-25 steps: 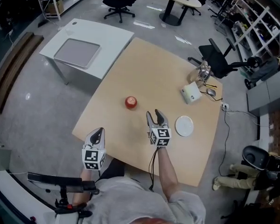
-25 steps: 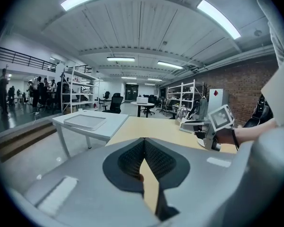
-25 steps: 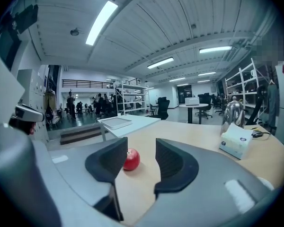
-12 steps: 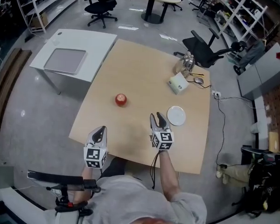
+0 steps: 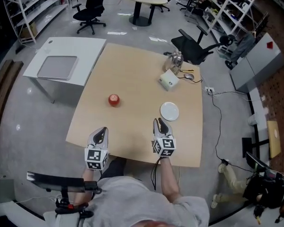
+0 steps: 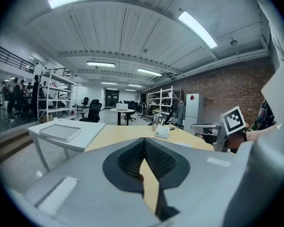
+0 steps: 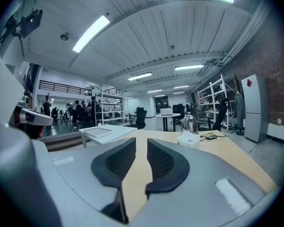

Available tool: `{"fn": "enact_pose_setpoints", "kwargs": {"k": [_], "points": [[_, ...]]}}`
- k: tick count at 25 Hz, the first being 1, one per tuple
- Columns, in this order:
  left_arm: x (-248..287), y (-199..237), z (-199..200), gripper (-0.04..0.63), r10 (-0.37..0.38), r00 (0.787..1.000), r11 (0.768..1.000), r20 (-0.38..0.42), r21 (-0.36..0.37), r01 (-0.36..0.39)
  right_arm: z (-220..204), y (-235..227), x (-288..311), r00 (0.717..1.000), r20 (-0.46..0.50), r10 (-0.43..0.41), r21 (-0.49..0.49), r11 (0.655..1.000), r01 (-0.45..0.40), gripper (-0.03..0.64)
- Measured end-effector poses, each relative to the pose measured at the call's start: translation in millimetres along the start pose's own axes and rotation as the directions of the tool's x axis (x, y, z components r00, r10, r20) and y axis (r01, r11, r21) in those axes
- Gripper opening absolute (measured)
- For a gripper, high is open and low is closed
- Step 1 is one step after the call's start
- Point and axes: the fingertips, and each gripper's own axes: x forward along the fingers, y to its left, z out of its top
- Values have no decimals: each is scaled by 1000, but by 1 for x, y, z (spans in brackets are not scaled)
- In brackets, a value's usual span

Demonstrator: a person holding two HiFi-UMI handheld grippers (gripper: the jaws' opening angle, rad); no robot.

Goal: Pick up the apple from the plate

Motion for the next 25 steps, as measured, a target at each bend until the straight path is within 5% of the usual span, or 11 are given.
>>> {"fn": "enact_pose_setpoints", "kwargs": {"k": [25], "points": [[-56, -74, 1, 18, -80, 995, 997, 63, 28, 79, -30, -6, -160, 991, 10, -131, 88, 988, 130, 6]]}}
